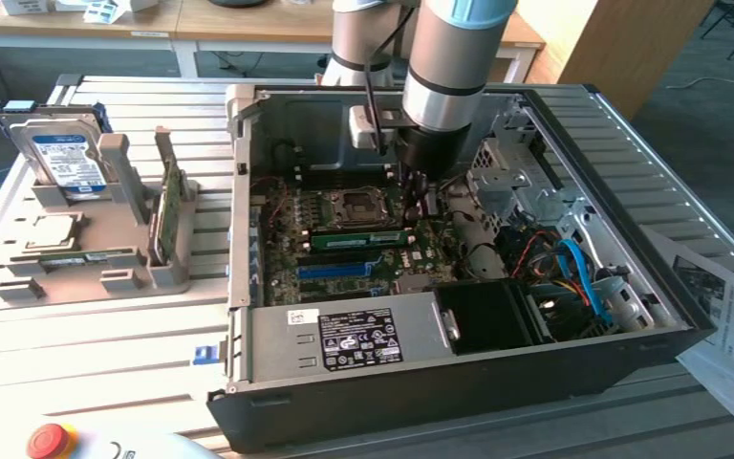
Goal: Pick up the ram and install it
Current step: 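Press down the ram until it locks into place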
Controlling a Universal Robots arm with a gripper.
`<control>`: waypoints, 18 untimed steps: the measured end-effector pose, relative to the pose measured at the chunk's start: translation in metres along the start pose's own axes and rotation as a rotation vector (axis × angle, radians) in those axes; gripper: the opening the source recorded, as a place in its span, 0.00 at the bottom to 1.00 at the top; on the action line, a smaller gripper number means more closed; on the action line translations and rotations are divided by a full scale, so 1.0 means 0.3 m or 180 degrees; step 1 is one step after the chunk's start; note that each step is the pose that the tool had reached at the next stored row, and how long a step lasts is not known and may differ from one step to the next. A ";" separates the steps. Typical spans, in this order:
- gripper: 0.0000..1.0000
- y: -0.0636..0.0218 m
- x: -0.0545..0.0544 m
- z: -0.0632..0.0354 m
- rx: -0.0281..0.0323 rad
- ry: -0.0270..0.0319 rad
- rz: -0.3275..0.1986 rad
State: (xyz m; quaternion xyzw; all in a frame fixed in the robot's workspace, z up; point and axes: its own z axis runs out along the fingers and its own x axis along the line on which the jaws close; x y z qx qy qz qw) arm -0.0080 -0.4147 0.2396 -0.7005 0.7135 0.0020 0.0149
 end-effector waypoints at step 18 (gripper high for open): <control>0.10 0.000 0.001 0.021 0.0000 0.0001 0.0000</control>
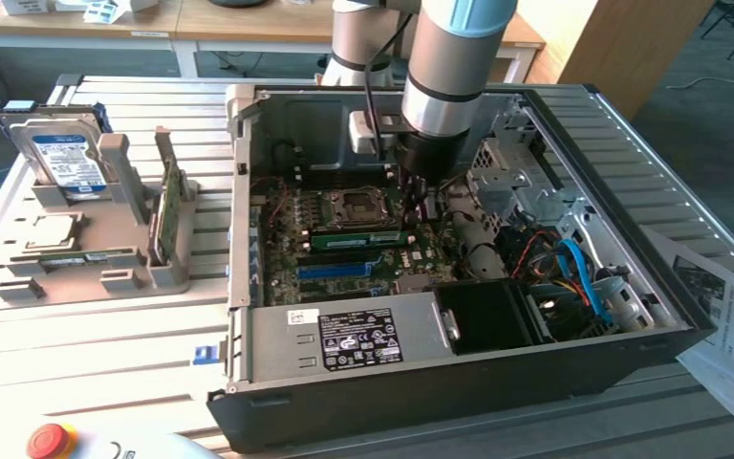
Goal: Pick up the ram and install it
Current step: 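Press down the ram until it locks into place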
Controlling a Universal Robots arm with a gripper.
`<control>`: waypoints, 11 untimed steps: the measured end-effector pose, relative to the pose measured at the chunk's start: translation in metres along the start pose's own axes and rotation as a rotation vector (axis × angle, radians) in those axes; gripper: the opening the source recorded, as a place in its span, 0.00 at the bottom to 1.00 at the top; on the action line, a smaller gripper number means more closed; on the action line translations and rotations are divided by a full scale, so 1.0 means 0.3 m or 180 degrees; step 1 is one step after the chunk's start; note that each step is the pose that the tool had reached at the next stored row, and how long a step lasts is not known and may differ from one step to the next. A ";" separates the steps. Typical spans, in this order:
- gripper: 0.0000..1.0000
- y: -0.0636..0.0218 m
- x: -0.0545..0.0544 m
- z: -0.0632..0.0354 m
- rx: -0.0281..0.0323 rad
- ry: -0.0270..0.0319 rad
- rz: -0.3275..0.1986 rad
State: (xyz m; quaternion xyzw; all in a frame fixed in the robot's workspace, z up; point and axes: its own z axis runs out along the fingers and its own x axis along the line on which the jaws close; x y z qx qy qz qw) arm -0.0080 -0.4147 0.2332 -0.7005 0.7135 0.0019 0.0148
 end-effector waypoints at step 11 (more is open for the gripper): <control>0.10 0.000 0.000 0.005 0.0002 0.0000 0.0000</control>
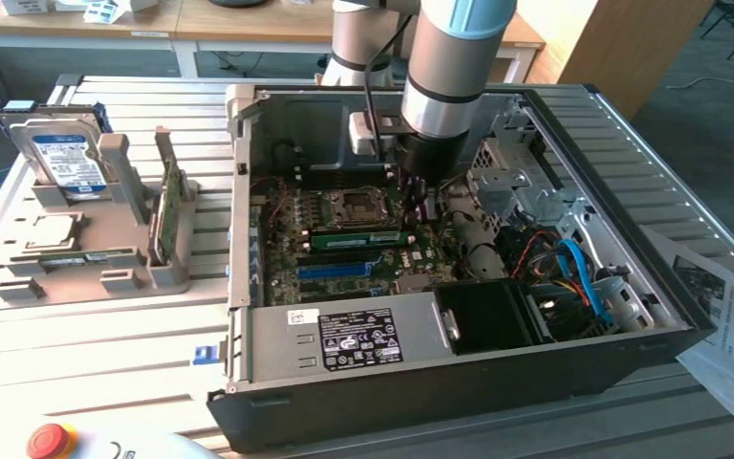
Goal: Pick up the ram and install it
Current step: 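Press down the ram until it locks into place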
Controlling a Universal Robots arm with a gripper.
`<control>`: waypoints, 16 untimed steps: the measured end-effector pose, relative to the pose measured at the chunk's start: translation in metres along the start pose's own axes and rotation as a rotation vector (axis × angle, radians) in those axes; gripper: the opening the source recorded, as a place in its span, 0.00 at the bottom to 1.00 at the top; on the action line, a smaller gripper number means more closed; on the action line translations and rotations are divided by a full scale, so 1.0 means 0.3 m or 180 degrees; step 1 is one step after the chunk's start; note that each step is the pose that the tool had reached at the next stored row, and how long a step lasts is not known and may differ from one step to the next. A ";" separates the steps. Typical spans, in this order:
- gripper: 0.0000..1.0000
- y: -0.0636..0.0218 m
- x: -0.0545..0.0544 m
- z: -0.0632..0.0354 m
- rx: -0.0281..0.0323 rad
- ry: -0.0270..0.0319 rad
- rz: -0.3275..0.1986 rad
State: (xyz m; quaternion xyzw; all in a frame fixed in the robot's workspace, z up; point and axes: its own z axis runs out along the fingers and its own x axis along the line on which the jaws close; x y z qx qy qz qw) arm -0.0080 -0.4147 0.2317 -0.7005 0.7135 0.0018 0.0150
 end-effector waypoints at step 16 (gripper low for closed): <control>0.10 0.000 0.000 0.013 0.0006 -0.0001 0.0000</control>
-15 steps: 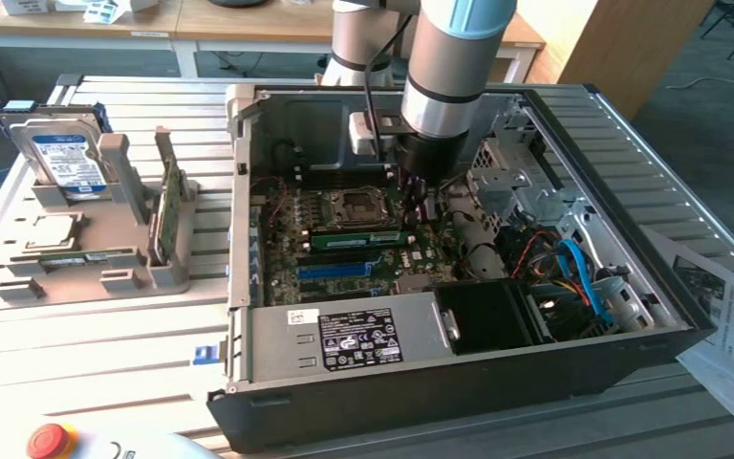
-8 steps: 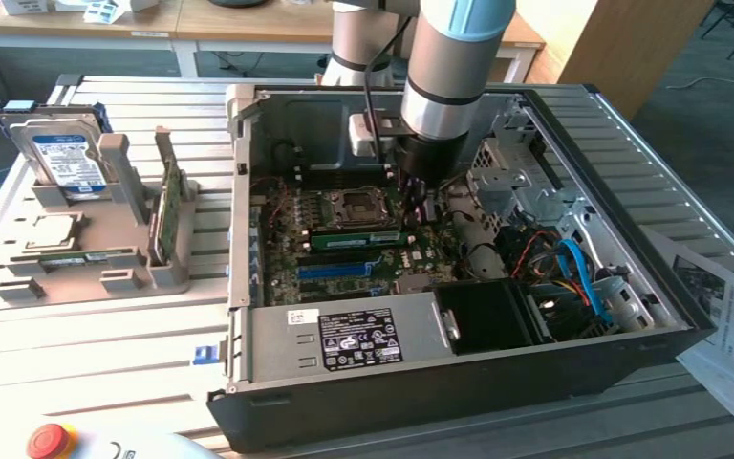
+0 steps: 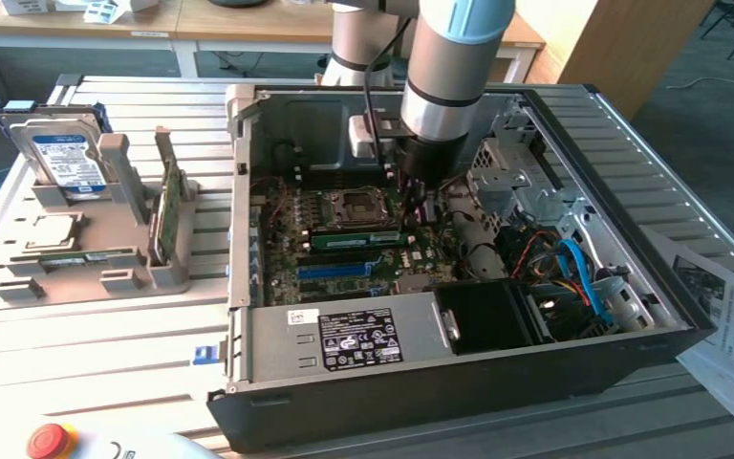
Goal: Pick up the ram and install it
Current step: 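Press down the ram until it locks into place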
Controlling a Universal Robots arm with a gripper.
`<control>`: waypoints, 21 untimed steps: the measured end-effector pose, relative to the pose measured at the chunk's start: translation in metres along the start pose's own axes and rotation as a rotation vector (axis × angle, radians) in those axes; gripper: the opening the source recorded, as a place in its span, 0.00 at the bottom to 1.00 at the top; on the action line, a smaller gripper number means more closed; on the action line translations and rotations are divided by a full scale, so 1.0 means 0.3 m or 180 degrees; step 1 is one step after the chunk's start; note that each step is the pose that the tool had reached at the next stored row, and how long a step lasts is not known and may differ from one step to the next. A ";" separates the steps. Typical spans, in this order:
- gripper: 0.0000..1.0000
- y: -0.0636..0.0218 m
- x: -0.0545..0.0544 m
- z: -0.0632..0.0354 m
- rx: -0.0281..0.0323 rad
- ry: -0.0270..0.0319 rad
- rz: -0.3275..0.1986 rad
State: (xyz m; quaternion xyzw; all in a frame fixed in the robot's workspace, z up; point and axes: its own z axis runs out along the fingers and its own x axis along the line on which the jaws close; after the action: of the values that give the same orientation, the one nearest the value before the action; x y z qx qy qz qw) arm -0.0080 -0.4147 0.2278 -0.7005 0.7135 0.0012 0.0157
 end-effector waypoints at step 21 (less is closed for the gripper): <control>0.10 0.000 0.000 0.011 0.0001 0.0001 0.0000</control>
State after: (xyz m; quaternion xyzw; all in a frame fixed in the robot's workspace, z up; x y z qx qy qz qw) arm -0.0080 -0.4147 0.2245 -0.7005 0.7135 0.0010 0.0158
